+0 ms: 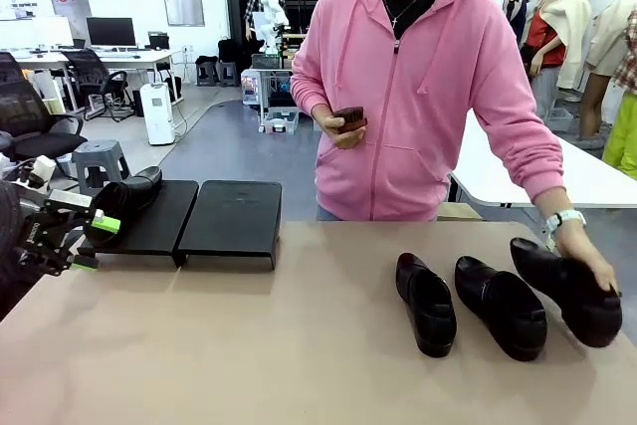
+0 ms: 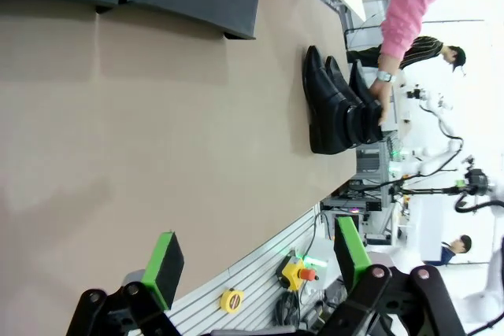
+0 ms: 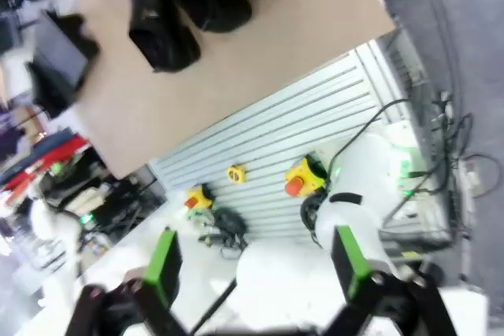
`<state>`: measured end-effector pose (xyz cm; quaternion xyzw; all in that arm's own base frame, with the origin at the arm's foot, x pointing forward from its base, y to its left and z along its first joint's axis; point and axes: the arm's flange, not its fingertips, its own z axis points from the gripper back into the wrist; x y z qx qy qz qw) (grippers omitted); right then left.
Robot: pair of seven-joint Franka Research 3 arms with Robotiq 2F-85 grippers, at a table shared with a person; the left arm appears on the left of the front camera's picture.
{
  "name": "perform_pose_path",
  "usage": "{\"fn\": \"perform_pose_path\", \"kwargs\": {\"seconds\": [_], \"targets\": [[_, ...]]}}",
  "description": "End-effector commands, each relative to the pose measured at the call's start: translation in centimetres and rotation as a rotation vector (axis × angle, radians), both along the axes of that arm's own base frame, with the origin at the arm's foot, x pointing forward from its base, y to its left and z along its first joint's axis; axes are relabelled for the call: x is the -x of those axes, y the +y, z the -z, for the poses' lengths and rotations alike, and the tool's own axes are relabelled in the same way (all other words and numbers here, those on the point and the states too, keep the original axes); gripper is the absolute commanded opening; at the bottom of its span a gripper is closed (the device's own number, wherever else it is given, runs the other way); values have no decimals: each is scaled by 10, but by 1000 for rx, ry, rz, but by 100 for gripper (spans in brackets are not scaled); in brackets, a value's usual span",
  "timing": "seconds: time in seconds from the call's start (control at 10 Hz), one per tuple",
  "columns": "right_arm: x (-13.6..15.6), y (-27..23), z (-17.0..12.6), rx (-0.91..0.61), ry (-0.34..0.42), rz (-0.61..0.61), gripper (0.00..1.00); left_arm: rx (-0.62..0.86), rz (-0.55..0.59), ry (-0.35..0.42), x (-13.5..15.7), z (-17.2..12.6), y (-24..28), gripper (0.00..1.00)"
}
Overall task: Organize the shoes by placing them on the stand.
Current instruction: Pick up one Shoe and place it in the middle of the table.
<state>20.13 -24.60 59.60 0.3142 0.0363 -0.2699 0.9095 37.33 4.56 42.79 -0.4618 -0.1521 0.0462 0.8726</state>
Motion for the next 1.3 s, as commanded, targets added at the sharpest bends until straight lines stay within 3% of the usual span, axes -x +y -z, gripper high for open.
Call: {"fn": "perform_pose_path", "kwargs": {"seconds": [0.0,0.1,0.4,0.8,1.1,1.2], "targets": [[-19,-44,15,-152,-6,-33,100,23,5,-26,5,4,-2,100],[-15,-56,23,-208,-43,-19,100,23,5,-26,5,4,-2,100],[-17,-52,29,-185,-22,11,100,23,5,-26,5,4,-2,100],[-41,-17,29,-124,33,-12,100,23,5,-26,5,4,-2,100],[-85,78,24,-4,101,29,100,23,5,-26,5,4,-2,100],[-114,146,32,103,129,-23,100,23,5,-26,5,4,-2,100]]}}
